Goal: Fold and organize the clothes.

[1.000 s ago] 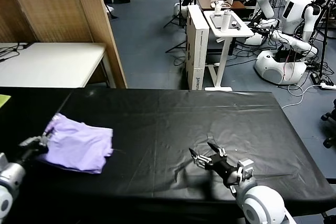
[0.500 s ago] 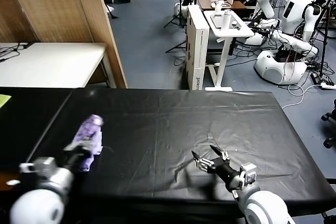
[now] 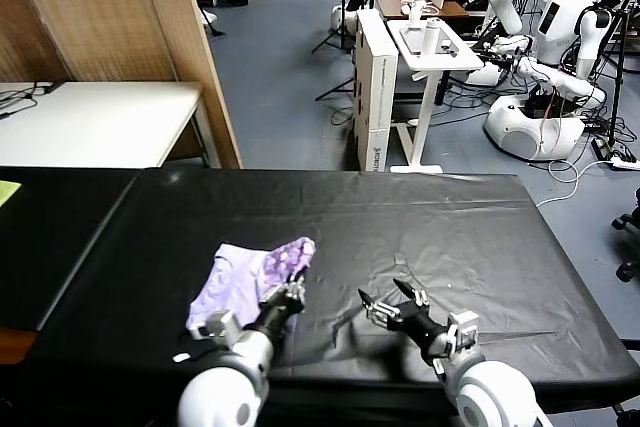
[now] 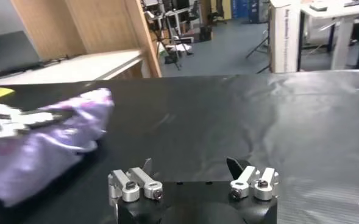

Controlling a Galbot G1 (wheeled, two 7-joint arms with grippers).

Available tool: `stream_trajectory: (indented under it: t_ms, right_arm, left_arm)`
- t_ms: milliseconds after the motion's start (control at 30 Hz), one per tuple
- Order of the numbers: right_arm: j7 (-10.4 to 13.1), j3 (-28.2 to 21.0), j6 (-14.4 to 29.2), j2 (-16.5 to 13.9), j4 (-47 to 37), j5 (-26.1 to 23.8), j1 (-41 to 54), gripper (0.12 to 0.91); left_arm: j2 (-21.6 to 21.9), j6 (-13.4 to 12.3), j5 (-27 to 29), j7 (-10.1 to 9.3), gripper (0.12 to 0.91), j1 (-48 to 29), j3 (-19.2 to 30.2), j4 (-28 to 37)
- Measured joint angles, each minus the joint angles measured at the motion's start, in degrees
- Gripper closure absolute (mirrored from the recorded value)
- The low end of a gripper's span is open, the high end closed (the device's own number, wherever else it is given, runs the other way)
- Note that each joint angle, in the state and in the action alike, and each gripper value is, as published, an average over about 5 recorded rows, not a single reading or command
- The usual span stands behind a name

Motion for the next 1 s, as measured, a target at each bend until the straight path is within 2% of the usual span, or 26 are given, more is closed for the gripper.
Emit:
stream_trajectory:
  t_ms: [200, 267, 333, 433, 600, 700, 933, 1000]
  right_arm:
    - [1.4, -2.2, -1.6, -0.5, -0.4, 7.1, 2.2, 0.118]
    - [1.5, -3.0, -1.7, -0.2, -0.8, 8.0, 2.8, 0.118]
    - [1.7, -3.8, -1.8, 0.2, -1.4, 8.4, 3.4, 0.118]
    - [1.9, -5.1, -1.8, 1.0, -2.5, 8.6, 4.2, 0.118]
    - [1.8, -7.0, -1.7, 2.2, -5.0, 8.7, 4.7, 0.138]
    - [1.5, -7.7, -1.7, 2.9, -6.3, 8.6, 4.9, 0.26]
    - [1.0, -7.6, -1.4, 2.9, -7.2, 6.6, 5.7, 0.71]
    - [1.1, -7.0, -1.5, 2.4, -7.3, 5.7, 6.1, 0.809]
  left_arm:
    - [0.0, -1.4, 2.5, 2.85, 0.361, 1.0, 0.1, -2.5]
    - [0.0, -2.1, 2.5, 3.04, 0.239, 1.2, -0.7, -3.9]
    - [0.0, -2.8, 2.1, 2.9, 0.163, 1.2, -1.9, -5.3]
    - [0.5, -3.6, 1.6, 2.59, 0.128, 1.3, -4.0, -6.6]
    - [3.0, -4.6, 1.9, 2.47, 0.123, 2.3, -6.4, -7.2]
    - [3.8, -4.9, 2.2, 2.4, 0.123, 2.8, -7.2, -7.2]
    - [5.1, -5.5, 2.5, 2.02, 0.123, 3.4, -8.9, -6.9]
    - [5.3, -5.8, 2.5, 1.94, 0.123, 3.6, -9.3, -6.7]
